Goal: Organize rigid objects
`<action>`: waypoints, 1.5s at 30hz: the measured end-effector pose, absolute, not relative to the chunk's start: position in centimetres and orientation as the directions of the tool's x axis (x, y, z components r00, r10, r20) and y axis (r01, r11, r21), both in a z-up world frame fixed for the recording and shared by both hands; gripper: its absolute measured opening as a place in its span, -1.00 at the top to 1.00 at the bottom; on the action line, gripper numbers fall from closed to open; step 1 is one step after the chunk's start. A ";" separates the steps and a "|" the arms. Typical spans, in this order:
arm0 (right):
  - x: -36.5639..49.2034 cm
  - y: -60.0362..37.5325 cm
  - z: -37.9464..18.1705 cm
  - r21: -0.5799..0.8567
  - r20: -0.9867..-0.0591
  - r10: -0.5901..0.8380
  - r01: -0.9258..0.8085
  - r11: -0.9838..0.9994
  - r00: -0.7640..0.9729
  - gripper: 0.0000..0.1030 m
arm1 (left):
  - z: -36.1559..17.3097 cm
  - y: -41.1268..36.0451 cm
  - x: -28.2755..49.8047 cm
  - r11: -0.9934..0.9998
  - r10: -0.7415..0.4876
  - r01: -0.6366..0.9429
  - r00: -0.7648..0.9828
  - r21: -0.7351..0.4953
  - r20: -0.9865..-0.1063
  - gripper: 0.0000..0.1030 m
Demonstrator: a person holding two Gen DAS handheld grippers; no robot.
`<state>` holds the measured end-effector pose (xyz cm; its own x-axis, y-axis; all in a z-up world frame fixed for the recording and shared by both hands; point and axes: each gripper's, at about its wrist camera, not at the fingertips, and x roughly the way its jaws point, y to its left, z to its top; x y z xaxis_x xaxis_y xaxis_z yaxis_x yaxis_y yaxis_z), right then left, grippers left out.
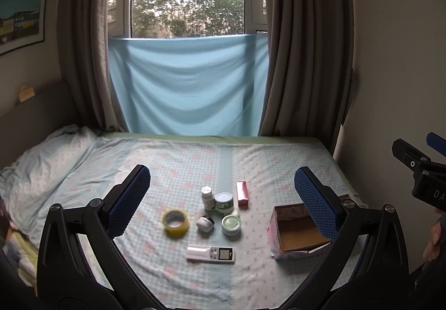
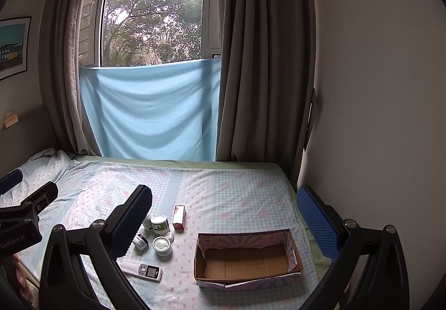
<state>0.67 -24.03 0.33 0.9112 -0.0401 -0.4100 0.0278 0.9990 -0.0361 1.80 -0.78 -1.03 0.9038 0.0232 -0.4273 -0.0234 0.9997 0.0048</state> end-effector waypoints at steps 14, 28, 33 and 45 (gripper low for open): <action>7.0 -18.6 -5.9 0.037 -0.576 0.113 -0.112 0.993 0.810 -1.00 | -6.9 8.3 6.3 0.990 0.124 -0.137 0.760 0.030 -0.638 -0.99; 18.6 -7.3 -13.7 0.017 -0.719 0.068 -0.080 0.997 0.692 -1.00 | -18.3 19.3 17.4 0.999 -0.021 -0.021 0.563 -0.039 -0.826 -0.99; 24.2 -4.6 -19.0 -0.067 -0.748 0.091 -0.211 0.975 0.657 -1.00 | -25.3 20.7 22.2 0.999 -0.042 0.021 0.480 -0.036 -0.876 -0.99; 34.0 -3.6 -35.4 -0.101 -0.868 0.177 -0.513 0.852 0.465 -0.99 | -41.9 18.5 29.0 0.998 -0.053 -0.020 0.375 -0.066 -0.926 -0.99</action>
